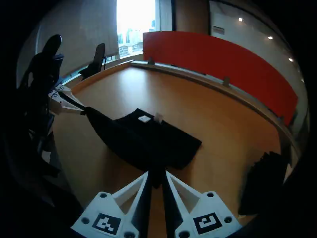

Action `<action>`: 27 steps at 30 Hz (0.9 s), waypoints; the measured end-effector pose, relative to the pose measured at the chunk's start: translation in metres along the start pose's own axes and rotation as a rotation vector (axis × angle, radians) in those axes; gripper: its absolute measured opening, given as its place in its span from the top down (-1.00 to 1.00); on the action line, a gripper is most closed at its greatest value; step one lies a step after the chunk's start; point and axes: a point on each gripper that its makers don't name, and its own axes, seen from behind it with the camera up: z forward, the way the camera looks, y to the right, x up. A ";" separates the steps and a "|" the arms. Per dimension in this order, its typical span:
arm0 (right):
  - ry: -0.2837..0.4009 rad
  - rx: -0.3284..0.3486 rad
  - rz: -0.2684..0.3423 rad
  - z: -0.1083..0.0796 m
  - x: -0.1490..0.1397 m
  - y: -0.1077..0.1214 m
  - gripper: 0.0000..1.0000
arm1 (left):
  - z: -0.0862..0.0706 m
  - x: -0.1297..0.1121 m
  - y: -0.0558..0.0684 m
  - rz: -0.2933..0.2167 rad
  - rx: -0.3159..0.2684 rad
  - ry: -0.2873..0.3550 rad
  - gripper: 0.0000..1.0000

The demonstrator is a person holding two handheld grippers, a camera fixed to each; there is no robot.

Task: Fold towel

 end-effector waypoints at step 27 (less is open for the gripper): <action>-0.024 0.018 -0.004 -0.018 -0.001 -0.006 0.68 | -0.019 0.000 0.016 -0.006 -0.033 -0.009 0.78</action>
